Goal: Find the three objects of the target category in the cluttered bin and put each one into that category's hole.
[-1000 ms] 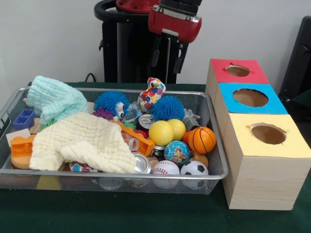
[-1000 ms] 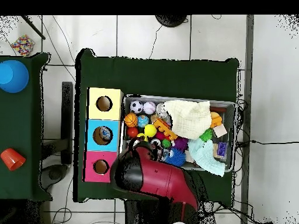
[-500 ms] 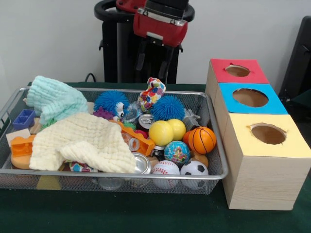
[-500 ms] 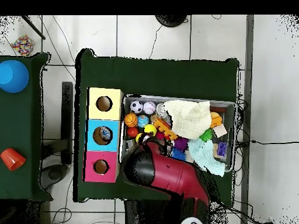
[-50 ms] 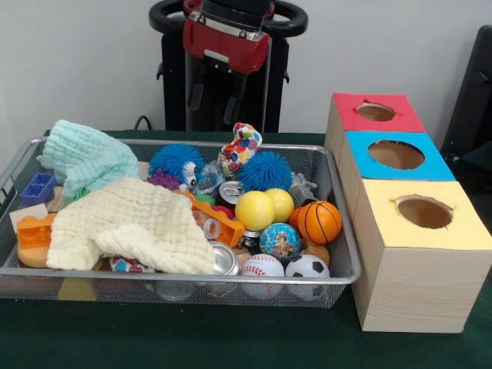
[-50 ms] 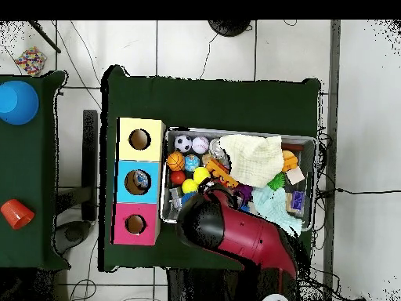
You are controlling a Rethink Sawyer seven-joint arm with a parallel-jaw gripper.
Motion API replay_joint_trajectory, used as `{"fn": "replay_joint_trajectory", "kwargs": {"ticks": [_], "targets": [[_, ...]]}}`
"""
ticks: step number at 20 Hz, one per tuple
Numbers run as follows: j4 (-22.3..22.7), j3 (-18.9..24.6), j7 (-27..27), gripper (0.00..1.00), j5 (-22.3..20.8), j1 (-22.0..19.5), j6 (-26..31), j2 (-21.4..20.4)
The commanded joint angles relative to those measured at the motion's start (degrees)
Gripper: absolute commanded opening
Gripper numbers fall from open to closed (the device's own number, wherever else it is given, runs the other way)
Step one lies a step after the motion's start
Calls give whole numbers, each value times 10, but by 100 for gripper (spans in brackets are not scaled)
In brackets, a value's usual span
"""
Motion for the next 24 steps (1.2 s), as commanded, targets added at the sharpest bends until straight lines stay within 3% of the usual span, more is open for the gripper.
{"fn": "replay_joint_trajectory", "kwargs": {"ticks": [1, 24], "targets": [[-30, 51, 51, 100, -1, -19, 30, 19], [-32, 61, 41, 100, -7, -30, 29, 19]]}}
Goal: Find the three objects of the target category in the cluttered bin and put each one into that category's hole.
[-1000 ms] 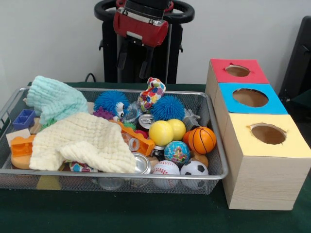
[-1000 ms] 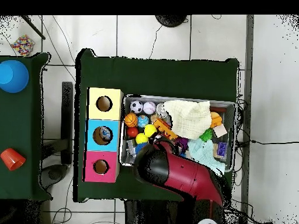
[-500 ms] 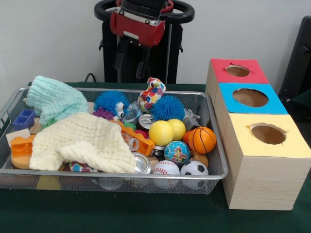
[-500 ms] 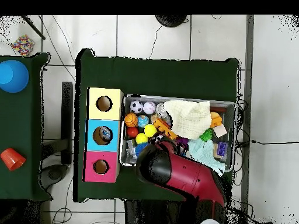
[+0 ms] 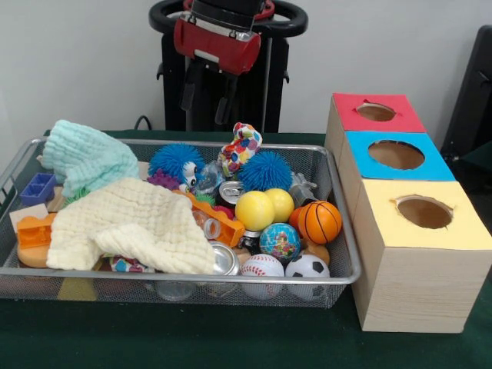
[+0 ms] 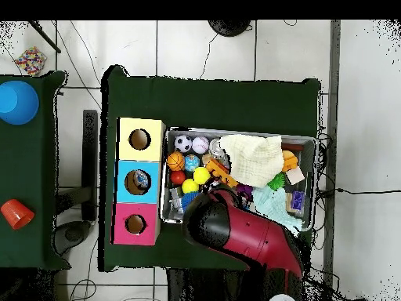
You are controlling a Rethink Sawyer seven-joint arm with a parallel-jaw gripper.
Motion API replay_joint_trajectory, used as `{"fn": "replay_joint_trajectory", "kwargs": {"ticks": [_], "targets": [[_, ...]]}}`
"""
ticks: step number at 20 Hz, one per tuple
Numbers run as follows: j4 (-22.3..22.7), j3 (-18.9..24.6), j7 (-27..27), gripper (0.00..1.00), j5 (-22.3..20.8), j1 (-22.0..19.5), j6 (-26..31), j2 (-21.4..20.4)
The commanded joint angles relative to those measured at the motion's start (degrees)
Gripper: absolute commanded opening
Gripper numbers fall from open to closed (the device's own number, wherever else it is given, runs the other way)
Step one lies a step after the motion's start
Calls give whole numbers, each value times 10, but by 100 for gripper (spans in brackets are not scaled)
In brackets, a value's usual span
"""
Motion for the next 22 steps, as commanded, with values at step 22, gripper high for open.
{"fn": "replay_joint_trajectory", "kwargs": {"ticks": [22], "targets": [[11, 152, 22, 100, -82, -123, -94, 44]]}}
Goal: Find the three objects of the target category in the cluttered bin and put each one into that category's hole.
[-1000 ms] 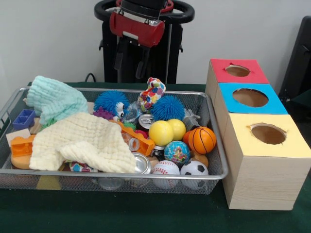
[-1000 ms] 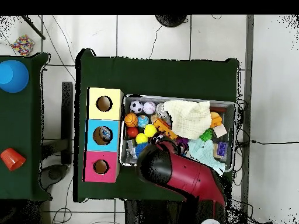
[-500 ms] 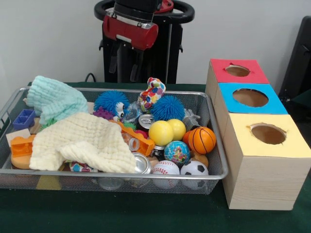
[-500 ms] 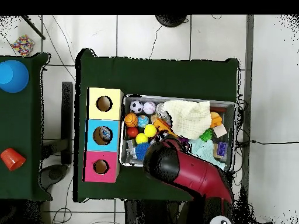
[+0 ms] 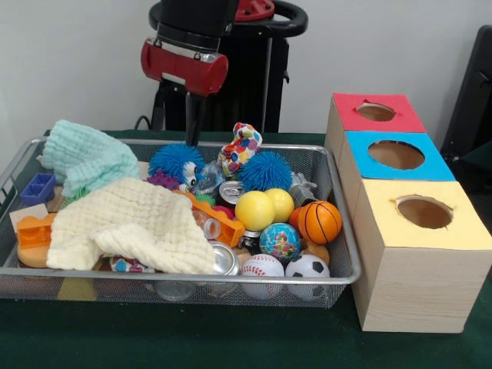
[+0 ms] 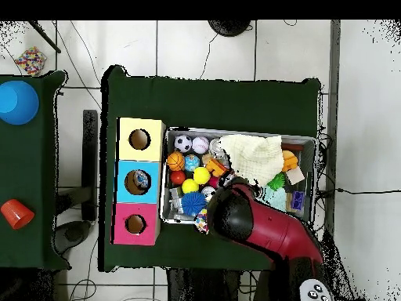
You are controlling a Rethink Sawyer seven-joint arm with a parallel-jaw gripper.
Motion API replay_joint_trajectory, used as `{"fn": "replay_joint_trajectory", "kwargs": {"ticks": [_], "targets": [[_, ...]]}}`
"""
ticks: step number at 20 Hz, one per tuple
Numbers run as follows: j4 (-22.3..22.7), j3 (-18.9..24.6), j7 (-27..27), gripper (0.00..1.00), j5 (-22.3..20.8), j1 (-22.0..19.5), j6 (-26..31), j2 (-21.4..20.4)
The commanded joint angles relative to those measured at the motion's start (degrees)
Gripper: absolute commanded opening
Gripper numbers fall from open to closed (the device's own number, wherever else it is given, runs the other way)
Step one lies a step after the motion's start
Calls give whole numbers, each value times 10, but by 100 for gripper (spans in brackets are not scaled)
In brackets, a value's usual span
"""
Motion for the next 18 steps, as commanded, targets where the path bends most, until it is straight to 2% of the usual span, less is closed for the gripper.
{"fn": "replay_joint_trajectory", "kwargs": {"ticks": [1, 9, 18], "targets": [[10, 80, 24, 100, -48, -24, -39, 31], [7, 77, 35, 100, -64, -21, -46, 35], [-12, 116, 5, 100, -137, -87, -91, 78]]}}
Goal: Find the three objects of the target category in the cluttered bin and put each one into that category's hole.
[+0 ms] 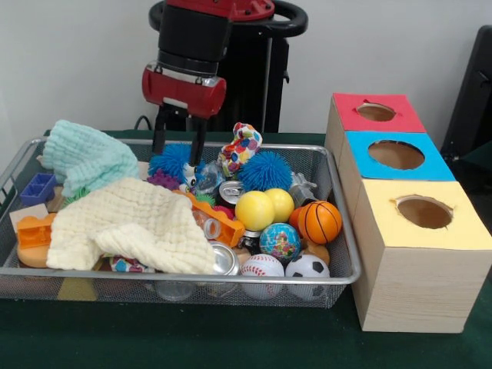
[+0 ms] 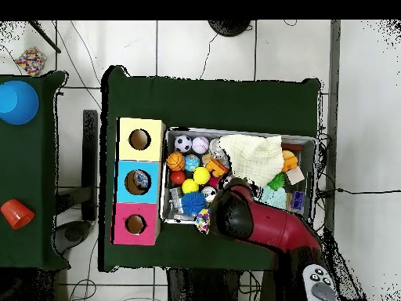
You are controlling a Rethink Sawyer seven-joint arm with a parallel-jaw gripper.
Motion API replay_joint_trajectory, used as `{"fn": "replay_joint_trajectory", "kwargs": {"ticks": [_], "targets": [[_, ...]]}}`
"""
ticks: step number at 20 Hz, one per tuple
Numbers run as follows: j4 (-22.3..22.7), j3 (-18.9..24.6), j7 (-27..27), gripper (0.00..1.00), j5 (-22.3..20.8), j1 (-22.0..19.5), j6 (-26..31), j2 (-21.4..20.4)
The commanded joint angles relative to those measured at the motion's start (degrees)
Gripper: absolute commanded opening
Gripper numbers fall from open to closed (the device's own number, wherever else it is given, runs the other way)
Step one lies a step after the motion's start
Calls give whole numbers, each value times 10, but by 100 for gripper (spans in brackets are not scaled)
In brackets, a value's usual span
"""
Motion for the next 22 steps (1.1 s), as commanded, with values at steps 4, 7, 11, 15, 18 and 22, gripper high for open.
{"fn": "replay_joint_trajectory", "kwargs": {"ticks": [4, 7, 11, 15, 18, 22], "targets": [[-26, 89, -1, 100, -95, -71, -54, 67], [-35, 98, -3, 100, -112, -82, -52, 75], [-43, 108, -5, 100, -133, -96, -49, 85], [-51, 125, -10, 100, -150, -112, -38, 91], [-55, 132, -8, 100, -159, -118, -33, 92], [-56, 128, 5, 100, -165, -114, -38, 93]]}}
